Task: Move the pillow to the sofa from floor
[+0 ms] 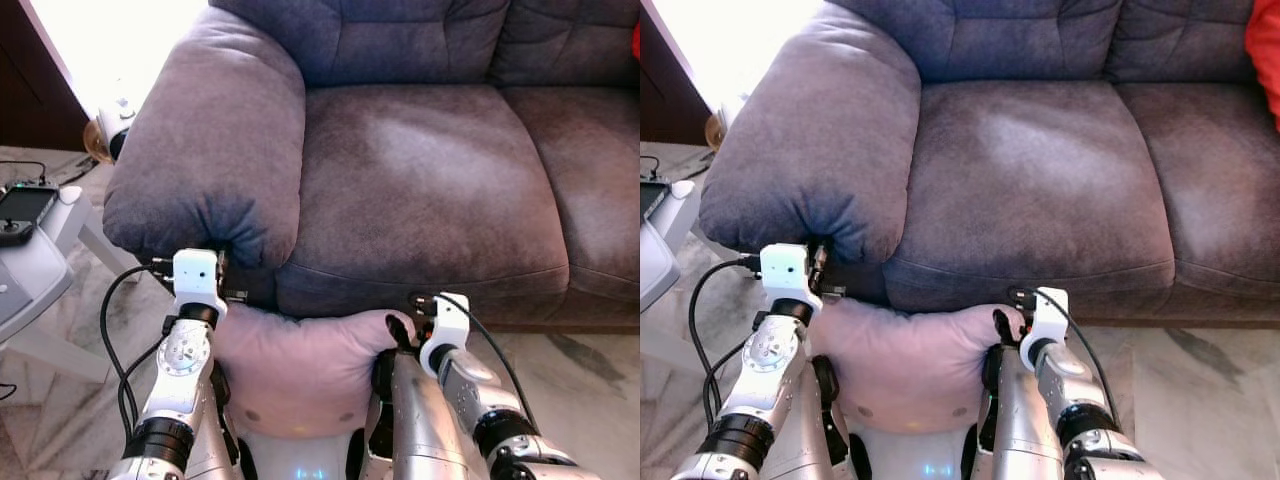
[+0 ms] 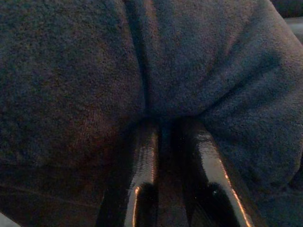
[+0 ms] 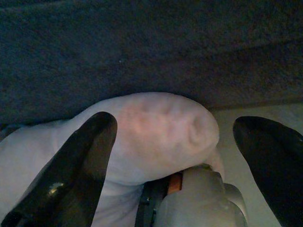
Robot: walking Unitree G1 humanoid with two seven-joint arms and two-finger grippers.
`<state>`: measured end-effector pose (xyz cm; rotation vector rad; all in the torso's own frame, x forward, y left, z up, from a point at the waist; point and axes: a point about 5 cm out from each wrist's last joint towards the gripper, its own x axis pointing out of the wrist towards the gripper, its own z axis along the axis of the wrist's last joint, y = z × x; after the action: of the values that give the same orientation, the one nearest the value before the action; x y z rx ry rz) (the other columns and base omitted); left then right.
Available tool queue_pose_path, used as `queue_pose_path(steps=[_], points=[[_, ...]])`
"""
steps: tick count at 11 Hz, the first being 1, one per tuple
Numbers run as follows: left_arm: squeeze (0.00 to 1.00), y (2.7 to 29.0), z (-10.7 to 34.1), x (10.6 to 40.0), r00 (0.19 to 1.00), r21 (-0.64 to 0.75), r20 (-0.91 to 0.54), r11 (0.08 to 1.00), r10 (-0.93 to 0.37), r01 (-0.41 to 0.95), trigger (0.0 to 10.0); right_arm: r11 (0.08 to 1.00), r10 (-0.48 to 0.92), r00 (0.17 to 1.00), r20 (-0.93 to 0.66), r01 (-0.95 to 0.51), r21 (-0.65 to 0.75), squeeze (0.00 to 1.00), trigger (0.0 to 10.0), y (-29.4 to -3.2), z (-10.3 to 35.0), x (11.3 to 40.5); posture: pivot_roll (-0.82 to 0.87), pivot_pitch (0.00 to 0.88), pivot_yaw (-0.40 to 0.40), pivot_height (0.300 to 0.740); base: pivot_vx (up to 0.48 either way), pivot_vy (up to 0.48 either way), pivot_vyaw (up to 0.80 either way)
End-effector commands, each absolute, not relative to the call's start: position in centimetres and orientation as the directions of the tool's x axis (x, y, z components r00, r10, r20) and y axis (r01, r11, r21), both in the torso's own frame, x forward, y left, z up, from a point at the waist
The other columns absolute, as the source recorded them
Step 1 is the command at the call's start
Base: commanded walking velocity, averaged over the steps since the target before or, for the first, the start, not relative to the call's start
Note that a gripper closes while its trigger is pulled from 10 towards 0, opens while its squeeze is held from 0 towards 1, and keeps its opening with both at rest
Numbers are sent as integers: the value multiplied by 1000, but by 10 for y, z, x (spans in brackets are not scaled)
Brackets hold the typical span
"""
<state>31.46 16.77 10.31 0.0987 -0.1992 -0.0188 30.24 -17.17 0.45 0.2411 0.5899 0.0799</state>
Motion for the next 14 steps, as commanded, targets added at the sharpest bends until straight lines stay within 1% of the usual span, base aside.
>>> queue_pose_path(steps=[1,2,4,6,8,10,13,14], points=[[0,177,88,311,994,73,104,997,16,-24,10000,967,127,826,-549,20,254,0,10000,-176,2,300,45,232,-68,490,0,0,0],[0,176,91,310,994,69,109,997,11,-19,10000,966,118,830,-545,32,258,0,10000,-179,2,301,45,246,-68,490,0,0,0],[0,175,92,308,994,68,114,998,6,-14,10000,975,88,858,-505,30,221,0,10000,-182,7,304,52,274,-69,490,0,0,0],[0,174,98,303,992,66,129,998,7,-15,10000,968,89,875,-476,38,249,0,10000,-181,14,311,65,297,-75,490,0,0,0],[0,176,104,300,990,63,143,998,12,-21,10000,955,161,867,-472,-16,296,0,10000,-168,16,315,83,312,-83,490,0,0,0],[0,177,107,297,989,62,148,998,19,-29,10000,936,207,855,-476,-31,351,0,10000,-160,16,317,95,319,-88,490,0,0,0],[0,179,103,289,992,52,119,998,31,-38,10000,942,205,834,-513,-25,336,0,10000,-162,13,315,97,332,-94,490,0,0,0],[0,177,103,287,993,52,113,998,30,-36,10000,931,236,825,-514,-39,364,0,10000,-161,13,314,101,340,-95,490,0,0,0]])
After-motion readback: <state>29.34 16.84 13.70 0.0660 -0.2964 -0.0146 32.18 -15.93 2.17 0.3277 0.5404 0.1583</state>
